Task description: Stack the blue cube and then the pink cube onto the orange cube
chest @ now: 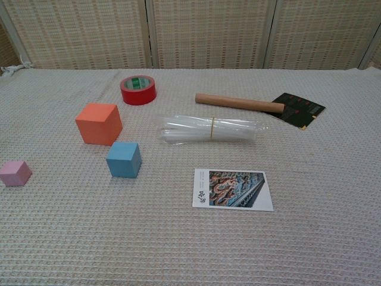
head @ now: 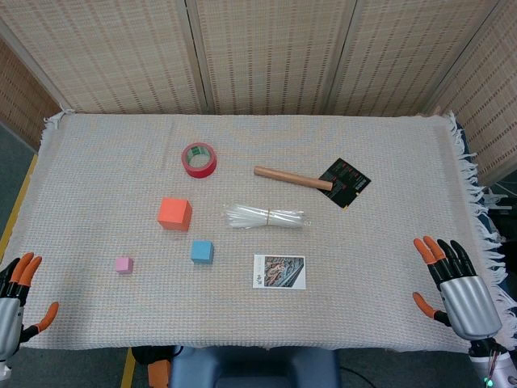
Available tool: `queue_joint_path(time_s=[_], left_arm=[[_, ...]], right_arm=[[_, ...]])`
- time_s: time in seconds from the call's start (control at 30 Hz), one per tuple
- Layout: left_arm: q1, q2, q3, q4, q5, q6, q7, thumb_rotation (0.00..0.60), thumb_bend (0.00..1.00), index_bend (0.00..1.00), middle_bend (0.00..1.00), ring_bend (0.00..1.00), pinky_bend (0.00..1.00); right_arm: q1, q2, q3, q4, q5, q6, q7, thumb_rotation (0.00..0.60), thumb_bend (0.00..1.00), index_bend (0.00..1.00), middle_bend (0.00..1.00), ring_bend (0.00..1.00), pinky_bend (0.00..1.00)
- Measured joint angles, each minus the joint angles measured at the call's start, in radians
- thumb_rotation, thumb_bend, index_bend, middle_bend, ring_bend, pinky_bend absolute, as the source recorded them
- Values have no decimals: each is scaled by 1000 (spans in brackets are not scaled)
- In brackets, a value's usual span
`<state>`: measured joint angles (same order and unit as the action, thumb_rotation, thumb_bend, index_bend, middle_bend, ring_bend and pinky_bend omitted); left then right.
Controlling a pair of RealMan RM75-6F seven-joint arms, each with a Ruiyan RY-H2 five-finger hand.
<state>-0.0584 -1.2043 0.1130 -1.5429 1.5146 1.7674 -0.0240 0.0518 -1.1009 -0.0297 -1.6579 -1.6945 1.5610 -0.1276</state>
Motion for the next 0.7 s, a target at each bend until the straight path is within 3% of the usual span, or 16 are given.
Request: queue_joint_path(time_s=[0.17, 0.27, 0.4, 0.57, 0.63, 0.7], left_arm=[[-13, -16, -7, -8, 22, -46, 53, 600, 318, 43, 26, 0, 145], [-44, -38, -13, -25, 70, -89, 112, 600, 316, 32, 128, 37, 245], [-101, -68, -28, -56, 106, -185, 185, 600, 317, 38, 319, 232, 482], [-197, -123, -78, -105, 67, -364, 313, 600, 322, 109, 731, 610, 852], [-244, -154, -104, -115, 35, -451, 363, 600, 321, 129, 860, 729, 947], [-285, -184, -128, -115, 4, -520, 384, 600, 320, 138, 919, 788, 982]], right_arm=[[-4, 10, -5, -2, -9, 6, 13, 536, 200, 0, 0, 0, 0], [-8, 18, -4, -3, -9, 10, 23, 535, 199, 0, 0, 0, 0], [-5, 21, -3, -3, -3, -3, 27, 537, 200, 0, 0, 0, 0], [2, 30, 3, -6, 17, -21, 38, 537, 200, 0, 0, 0, 0], [1, 38, 9, -9, 31, -23, 45, 537, 199, 0, 0, 0, 0], [0, 46, 14, -13, 46, -23, 55, 536, 200, 0, 0, 0, 0]])
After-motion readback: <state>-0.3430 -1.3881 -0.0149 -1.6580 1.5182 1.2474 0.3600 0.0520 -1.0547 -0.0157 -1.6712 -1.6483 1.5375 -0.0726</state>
